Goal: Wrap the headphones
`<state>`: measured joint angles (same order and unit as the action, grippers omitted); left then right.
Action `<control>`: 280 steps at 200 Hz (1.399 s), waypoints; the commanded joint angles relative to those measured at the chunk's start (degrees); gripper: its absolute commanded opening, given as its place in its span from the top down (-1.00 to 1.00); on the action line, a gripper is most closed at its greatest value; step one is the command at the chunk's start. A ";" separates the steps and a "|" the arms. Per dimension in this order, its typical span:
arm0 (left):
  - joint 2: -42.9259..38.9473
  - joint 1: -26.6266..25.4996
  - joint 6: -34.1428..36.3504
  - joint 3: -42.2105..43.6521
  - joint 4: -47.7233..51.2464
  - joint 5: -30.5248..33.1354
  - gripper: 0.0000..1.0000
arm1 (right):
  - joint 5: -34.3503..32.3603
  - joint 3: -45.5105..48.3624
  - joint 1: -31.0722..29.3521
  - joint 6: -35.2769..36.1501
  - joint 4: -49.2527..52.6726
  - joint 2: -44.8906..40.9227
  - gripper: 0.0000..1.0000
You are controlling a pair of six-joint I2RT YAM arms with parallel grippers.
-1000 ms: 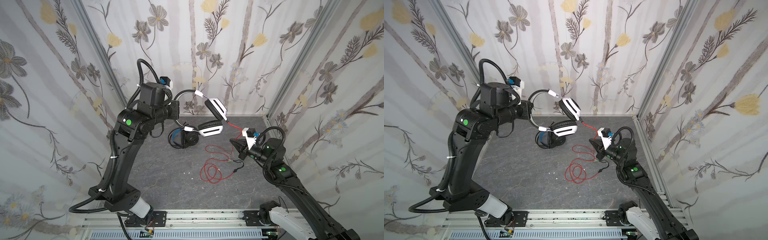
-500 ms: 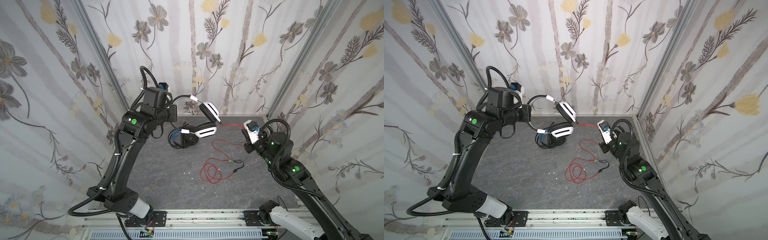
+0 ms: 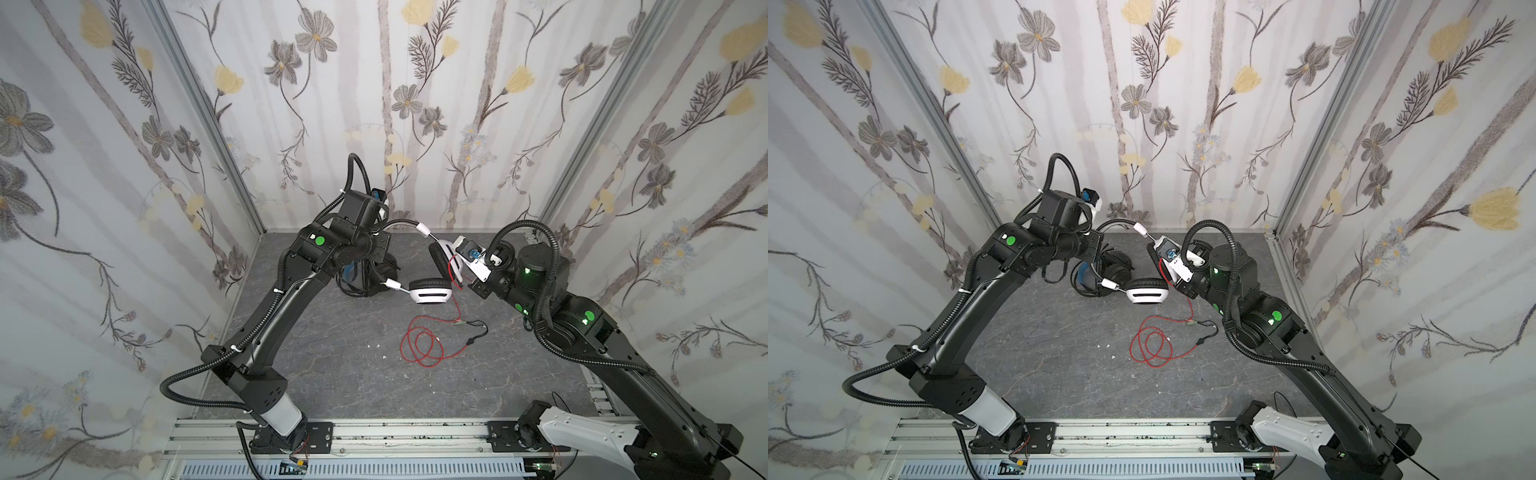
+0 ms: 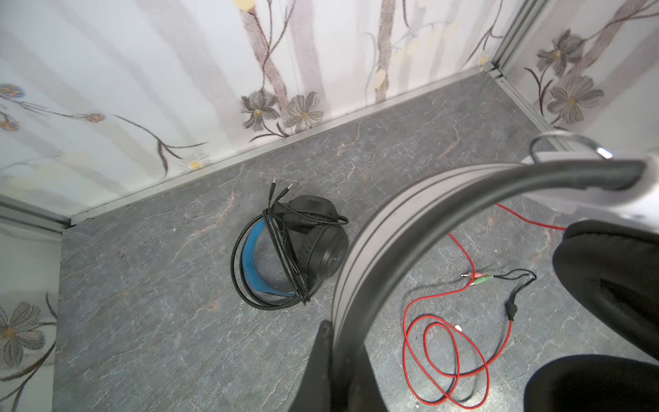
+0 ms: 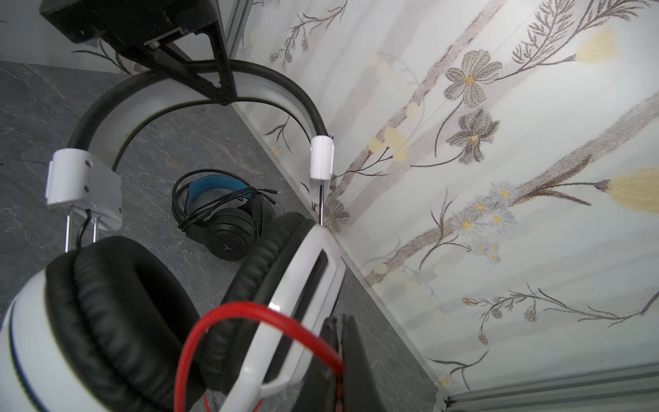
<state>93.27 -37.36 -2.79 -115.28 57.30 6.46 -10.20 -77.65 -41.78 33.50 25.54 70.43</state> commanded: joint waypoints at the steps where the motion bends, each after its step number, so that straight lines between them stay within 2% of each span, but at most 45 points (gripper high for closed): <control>1: -0.01 -0.82 1.51 0.90 -4.12 -2.41 1.00 | 1.37 -0.45 -0.06 0.28 0.49 1.37 1.00; 50: -1.07 -2.00 2.98 4.48 -4.95 -9.46 1.00 | -3.41 0.76 -0.06 -1.92 -0.13 3.21 1.00; 82: -1.47 -2.84 4.57 4.87 -3.44 -12.75 1.00 | -6.41 0.82 -0.04 -2.14 -0.84 3.83 0.73; 95: -1.81 -3.06 5.13 4.89 -2.94 -13.67 1.00 | -6.72 0.91 0.00 -2.24 -1.10 3.83 0.54; 127: -1.96 -3.34 5.71 4.54 -1.08 -16.33 1.00 | -6.72 0.83 0.01 -2.21 -1.45 3.75 0.23; 187: -2.60 -3.68 4.32 5.28 -1.63 -20.81 1.00 | -6.27 0.35 0.03 -3.46 -2.03 3.92 0.09; 209: -3.51 -3.68 3.21 6.15 -2.49 -21.40 1.00 | -7.51 -0.75 1.28 -6.37 -2.80 3.54 -0.10; 222: -4.53 -3.44 1.90 7.04 -3.82 -22.18 1.00 | -5.15 -1.66 4.90 -9.98 -3.21 2.81 -0.23; 239: -6.06 -2.98 -1.22 8.67 -7.01 -23.33 1.00 | 4.81 -2.93 14.08 -17.36 -3.81 1.32 -0.38; 255: -6.68 -3.04 -3.44 8.81 -8.37 -23.32 1.00 | 12.44 -2.01 21.63 -23.39 -5.58 0.14 -0.44; 280: -7.68 -3.11 -7.36 7.96 -11.01 -21.63 1.00 | 19.41 4.04 25.17 -27.67 -10.96 -2.34 -0.49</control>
<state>86.76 -40.45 -4.01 -106.52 53.71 -14.00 -2.79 -78.04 -18.76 14.00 20.86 69.65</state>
